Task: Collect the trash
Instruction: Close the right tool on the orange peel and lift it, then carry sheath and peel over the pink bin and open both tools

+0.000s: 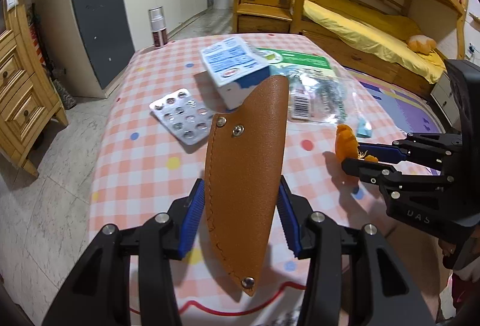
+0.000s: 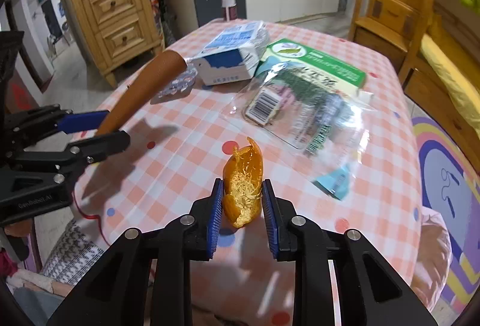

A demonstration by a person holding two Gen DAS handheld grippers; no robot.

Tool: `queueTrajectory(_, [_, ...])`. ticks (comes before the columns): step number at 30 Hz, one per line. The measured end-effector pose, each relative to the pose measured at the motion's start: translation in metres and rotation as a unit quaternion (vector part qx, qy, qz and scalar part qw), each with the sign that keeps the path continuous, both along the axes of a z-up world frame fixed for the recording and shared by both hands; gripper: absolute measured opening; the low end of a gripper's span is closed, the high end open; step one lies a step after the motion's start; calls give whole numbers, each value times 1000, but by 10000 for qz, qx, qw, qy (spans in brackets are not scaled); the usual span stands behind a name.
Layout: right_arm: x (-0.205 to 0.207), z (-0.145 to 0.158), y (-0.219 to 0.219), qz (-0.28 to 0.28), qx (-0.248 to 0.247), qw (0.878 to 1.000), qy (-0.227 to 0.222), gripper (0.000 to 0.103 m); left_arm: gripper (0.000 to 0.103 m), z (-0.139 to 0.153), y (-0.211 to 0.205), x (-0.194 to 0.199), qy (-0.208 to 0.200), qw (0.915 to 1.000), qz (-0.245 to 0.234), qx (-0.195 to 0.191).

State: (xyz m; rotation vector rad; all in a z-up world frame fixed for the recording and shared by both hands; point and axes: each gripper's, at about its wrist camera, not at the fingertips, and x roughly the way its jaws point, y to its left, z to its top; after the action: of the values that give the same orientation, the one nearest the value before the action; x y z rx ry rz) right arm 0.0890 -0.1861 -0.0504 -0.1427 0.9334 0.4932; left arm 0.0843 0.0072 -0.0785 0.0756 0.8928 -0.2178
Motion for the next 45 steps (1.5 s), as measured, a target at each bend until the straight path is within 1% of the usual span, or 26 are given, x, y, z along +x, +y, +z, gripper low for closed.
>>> queueTrajectory(5, [-15, 13, -30, -407, 188, 9989, -164, 26, 46, 6, -30, -4, -1, 9996, -293, -29])
queueTrajectory(8, [-26, 22, -60, -805, 273, 9960, -286, 26, 46, 9, -60, -4, 54, 9983, -570, -67])
queueTrajectory(12, [-42, 26, -109, -1440, 290, 9883, -402, 26, 46, 10, -108, -3, 68, 9943, -1061, -67])
queueTrajectory(16, [-57, 21, -162, -2086, 267, 9767, -433, 26, 46, 5, -169, -1, 110, 9863, -1647, -34])
queueTrajectory(19, [-66, 8, -208, -2620, 347, 9639, -314, 26, 46, -1, -207, 5, 184, 9805, -1956, -31])
queueTrajectory(22, [-71, -3, -240, -2993, 387, 9532, -199, 26, 46, -8, -248, 12, 291, 9729, -2294, -77])
queueTrajectory(24, [-74, -11, -261, -3248, 388, 9449, -159, 26, 46, -12, -266, 15, 342, 9691, -2440, -90])
queueTrajectory(28, [-74, -22, -287, -3581, 432, 9326, -115, 26, 46, -20, -306, 25, 451, 9607, -2735, -150])
queueTrajectory(31, [-73, -29, -304, -3775, 503, 9246, -103, 29, 46, -26, -332, 31, 549, 9556, -2884, -257])
queueTrajectory(32, [-72, -30, -309, -3825, 536, 9223, -98, 29, 47, -27, -338, 33, 557, 9541, -2927, -298])
queueTrajectory(33, [-70, -32, -314, -3874, 545, 9203, -79, 30, 50, -28, -345, 34, 550, 9522, -2986, -324])
queueTrajectory(34, [-70, -32, -317, -3914, 548, 9186, -70, 38, 64, -27, -348, 34, 527, 9516, -3008, -332])
queueTrajectory(35, [-71, -31, -320, -3971, 541, 9161, -75, 48, 72, -25, -350, 33, 451, 9524, -2998, -324])
queueTrajectory(37, [-76, -28, -326, -4084, 579, 9109, -140, 58, 73, -21, -348, 30, 328, 9532, -2991, -288])
queueTrajectory(39, [-81, -25, -329, -4148, 701, 9071, -150, 59, 74, -19, -342, 28, 292, 9560, -2910, -213])
queueTrajectory(41, [-85, -21, -330, -4191, 807, 9042, -147, 59, 74, -19, -330, 28, 348, 9611, -2729, -249])
queueTrajectory(43, [-88, -15, -325, -4153, 888, 9051, -190, 59, 74, -17, -312, 27, 373, 9661, -2531, -331])
queueTrajectory(45, [-92, -7, -315, -4040, 908, 9099, -253, 59, 74, -13, -296, 24, 304, 9699, -2395, -331])
